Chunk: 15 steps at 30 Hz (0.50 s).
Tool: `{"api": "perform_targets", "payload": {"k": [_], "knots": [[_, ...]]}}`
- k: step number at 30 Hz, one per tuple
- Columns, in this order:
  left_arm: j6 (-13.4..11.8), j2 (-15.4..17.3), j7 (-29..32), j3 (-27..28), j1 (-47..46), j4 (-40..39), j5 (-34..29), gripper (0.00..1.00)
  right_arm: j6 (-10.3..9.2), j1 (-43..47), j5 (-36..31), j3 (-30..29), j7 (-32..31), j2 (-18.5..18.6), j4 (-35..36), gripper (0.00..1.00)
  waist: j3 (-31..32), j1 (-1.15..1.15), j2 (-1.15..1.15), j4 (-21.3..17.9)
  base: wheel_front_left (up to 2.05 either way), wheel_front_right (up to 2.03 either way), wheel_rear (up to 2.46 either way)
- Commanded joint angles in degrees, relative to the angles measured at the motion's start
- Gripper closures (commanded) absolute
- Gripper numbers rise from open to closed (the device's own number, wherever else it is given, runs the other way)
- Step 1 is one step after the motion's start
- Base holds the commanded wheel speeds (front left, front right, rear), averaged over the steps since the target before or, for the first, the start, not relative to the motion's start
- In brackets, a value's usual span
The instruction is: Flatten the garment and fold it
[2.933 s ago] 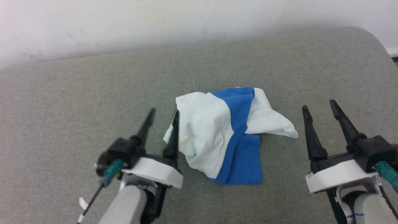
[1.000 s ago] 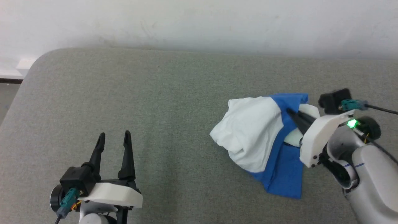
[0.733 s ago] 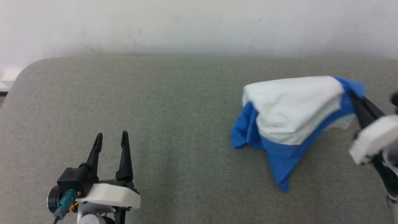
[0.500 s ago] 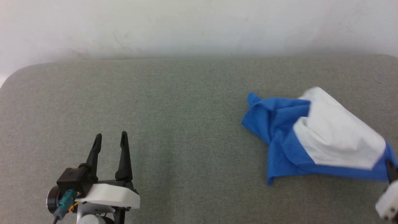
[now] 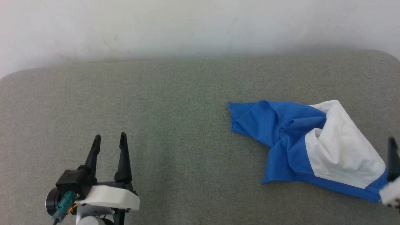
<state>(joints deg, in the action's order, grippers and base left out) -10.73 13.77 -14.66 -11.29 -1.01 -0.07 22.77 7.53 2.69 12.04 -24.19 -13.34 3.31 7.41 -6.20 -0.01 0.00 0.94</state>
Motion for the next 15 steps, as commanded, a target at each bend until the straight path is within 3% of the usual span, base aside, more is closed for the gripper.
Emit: {"api": "perform_targets", "payload": {"k": [1, 10, 15], "knots": [[-0.39, 0.09, -0.19, -0.05, 0.25, 0.01, -0.29, 0.0, -0.04, -2.35, -0.4, 1.81, -0.24, 0.62, 0.17, 0.0, -0.18, 0.01, 0.0, 0.02, 0.0, 0.0, 0.0], [0.49, -0.88, -0.26, -1.17, -1.93, 0.98, -0.54, 0.0, -0.04, -16.54, 3.46, 28.06, -14.8, 11.35, -9.52, 0.0, -2.18, 0.01, 0.0, 1.69, 0.0, 0.0, 0.0], [1.02, -1.79, -0.3, -1.4, -3.03, 1.77, -0.63, 0.0, -0.04, -23.54, 5.52, 36.5, -17.82, 15.33, -16.82, 0.0, -3.46, 0.01, 0.0, 2.85, 0.0, 0.0, 0.0]]}}
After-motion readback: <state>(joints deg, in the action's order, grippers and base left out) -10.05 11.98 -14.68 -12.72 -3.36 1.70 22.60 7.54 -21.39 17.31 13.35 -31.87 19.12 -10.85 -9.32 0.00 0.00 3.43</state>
